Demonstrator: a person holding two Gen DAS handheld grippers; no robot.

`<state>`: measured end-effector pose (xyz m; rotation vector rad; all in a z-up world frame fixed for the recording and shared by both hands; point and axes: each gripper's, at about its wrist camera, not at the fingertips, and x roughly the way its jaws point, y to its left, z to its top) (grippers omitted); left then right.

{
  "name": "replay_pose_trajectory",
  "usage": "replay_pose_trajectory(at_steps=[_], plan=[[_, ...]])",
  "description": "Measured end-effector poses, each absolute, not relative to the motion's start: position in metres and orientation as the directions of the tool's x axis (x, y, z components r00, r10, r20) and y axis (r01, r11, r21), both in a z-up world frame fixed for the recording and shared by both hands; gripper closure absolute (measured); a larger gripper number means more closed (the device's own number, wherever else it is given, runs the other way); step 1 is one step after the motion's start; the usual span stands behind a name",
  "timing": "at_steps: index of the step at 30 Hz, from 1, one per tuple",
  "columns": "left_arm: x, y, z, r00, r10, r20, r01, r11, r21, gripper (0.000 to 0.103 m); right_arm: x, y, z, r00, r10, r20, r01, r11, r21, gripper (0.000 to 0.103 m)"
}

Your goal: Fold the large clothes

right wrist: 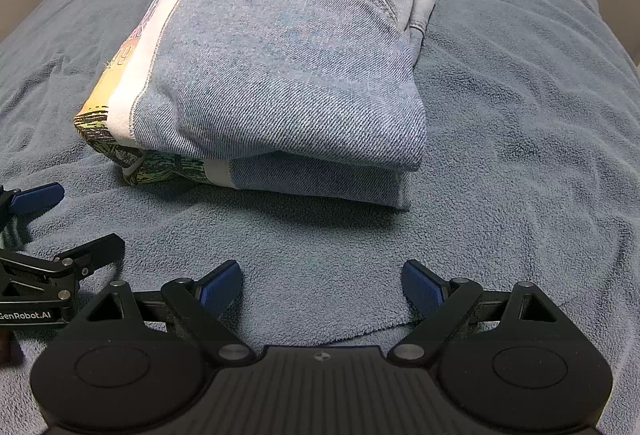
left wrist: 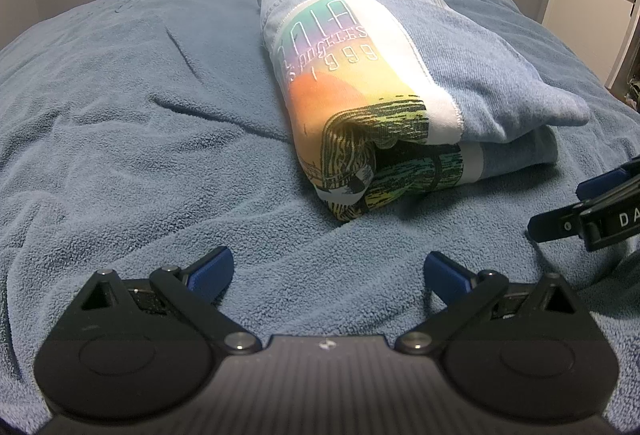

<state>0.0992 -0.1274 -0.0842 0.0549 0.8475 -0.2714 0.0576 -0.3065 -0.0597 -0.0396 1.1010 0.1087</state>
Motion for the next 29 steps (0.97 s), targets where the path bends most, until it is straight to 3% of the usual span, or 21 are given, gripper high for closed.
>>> replay_pose_trajectory(at_steps=[29], plan=[[0.0945, -0.1323, -0.0851, 0.634, -0.241, -0.735, 0.294, 0.954, -0.059, 0.0, 0.059, -0.3053, -0.0616, 0.446, 0.07, -0.893, -0.107, 0.994, 0.024, 0.013]])
